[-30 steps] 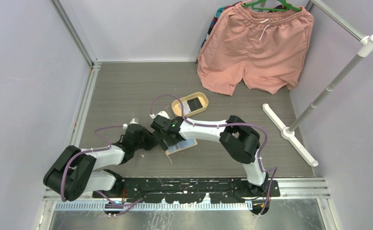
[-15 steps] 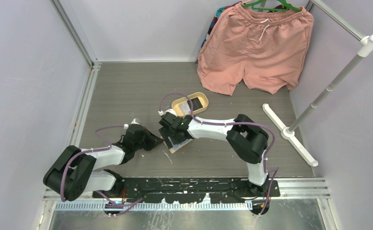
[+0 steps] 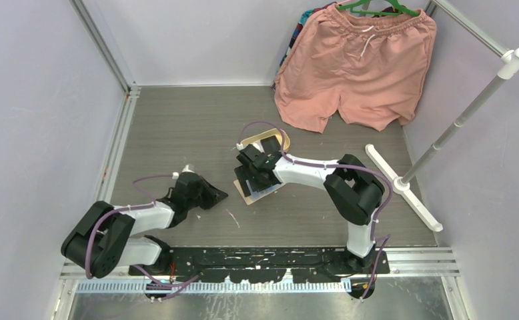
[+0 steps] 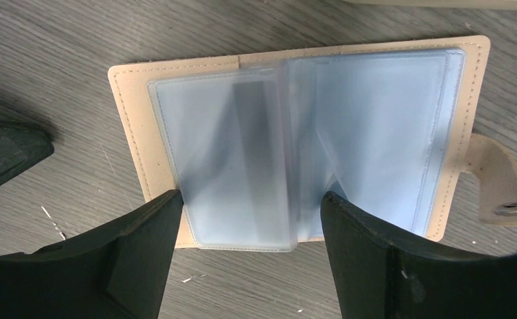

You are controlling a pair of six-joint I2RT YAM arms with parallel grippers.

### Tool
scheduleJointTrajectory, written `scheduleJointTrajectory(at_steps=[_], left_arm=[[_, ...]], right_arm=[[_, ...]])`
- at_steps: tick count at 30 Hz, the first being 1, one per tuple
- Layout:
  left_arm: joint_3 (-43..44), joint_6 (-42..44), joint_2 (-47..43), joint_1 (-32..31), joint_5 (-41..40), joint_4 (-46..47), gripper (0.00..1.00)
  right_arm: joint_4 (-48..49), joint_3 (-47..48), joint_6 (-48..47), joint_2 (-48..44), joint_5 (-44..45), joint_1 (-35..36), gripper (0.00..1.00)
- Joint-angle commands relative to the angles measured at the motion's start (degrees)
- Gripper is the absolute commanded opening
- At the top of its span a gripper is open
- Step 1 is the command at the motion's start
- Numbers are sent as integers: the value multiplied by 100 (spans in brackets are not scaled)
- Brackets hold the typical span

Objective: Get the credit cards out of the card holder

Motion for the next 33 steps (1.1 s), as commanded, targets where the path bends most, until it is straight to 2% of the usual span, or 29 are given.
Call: scheduleJointTrajectory(at_steps=[1, 5, 9, 13, 20, 23, 33], left_arm=[[103, 178, 110, 6, -91, 51, 0], [31, 106, 234, 6, 100, 467, 1], [-38, -89, 858, 2, 566, 1649, 27], [-147, -627, 1848, -120, 884, 3280, 41], [-393, -1679, 4150, -442, 842, 6106, 41], [-358, -1692, 4461, -639, 709, 6166, 36], [-660, -1303, 3372, -769, 4, 5326, 34]], right_arm=[[-116, -168, -18, -95, -111, -97, 81], [13, -217, 93, -41, -249, -107, 81], [218, -332, 254, -34, -383, -106, 81], [310, -373, 335, 11, -480, -111, 79], [332, -417, 362, -5, -499, -148, 79], [336, -445, 362, -23, -516, -174, 79], [370, -454, 386, 38, -589, -203, 79]])
